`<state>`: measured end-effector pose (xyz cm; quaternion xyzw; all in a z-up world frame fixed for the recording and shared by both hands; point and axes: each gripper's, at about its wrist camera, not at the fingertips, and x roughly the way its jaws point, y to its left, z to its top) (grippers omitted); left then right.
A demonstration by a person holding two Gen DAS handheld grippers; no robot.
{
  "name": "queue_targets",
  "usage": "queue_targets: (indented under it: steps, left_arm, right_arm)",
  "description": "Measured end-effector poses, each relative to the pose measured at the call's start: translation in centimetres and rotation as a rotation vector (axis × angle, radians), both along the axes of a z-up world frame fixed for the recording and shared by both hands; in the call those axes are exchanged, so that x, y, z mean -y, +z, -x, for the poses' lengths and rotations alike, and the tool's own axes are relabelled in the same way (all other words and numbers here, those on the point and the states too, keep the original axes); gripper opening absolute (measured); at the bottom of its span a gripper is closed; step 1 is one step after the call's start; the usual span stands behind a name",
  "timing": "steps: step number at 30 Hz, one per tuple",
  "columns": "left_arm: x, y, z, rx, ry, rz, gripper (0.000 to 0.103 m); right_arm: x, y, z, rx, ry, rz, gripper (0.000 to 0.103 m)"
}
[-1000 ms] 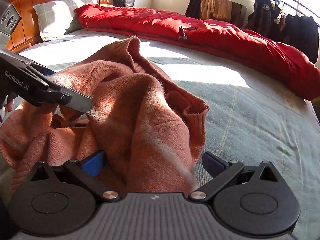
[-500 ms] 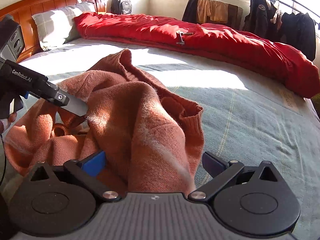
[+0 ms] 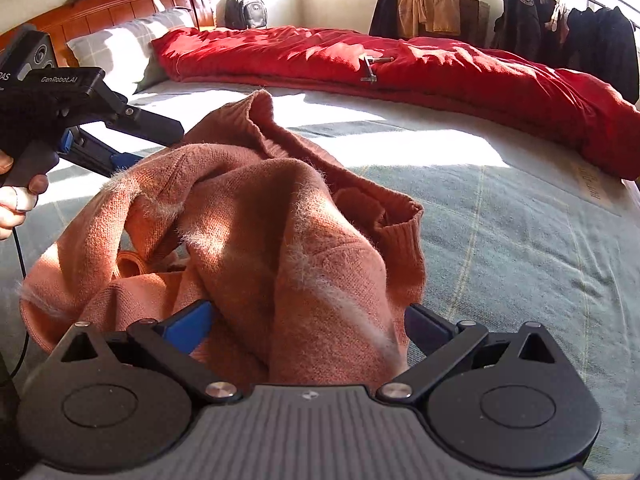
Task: Fold clothes
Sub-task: 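Close the left tool on the sweater collar and lift it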
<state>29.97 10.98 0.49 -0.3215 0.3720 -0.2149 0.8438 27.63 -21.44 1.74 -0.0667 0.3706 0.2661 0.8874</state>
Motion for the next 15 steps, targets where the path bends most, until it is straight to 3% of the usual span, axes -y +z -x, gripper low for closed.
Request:
queue_targets:
  steps: [5, 9, 10, 15]
  left_arm:
    - [-0.7, -1.3, -1.4, -0.040, -0.003, 0.098, 0.070]
    - [-0.9, 0.7, -0.4, 0.135, -0.090, 0.208, 0.070]
    - [-0.7, 0.8, -0.4, 0.150, -0.108, 0.189, 0.071]
    - [1.2, -1.5, -1.6, 0.007, -0.176, 0.047, 0.070]
  right_arm:
    - [0.2, -0.1, -0.2, -0.024, -0.011, -0.028, 0.103]
    - [1.0, 0.1, 0.0, -0.033, -0.013, -0.089, 0.103]
    - [1.4, 0.2, 0.0, -0.037, -0.015, -0.110, 0.103]
    - [2.7, -0.1, -0.9, -0.080, -0.026, -0.216, 0.103]
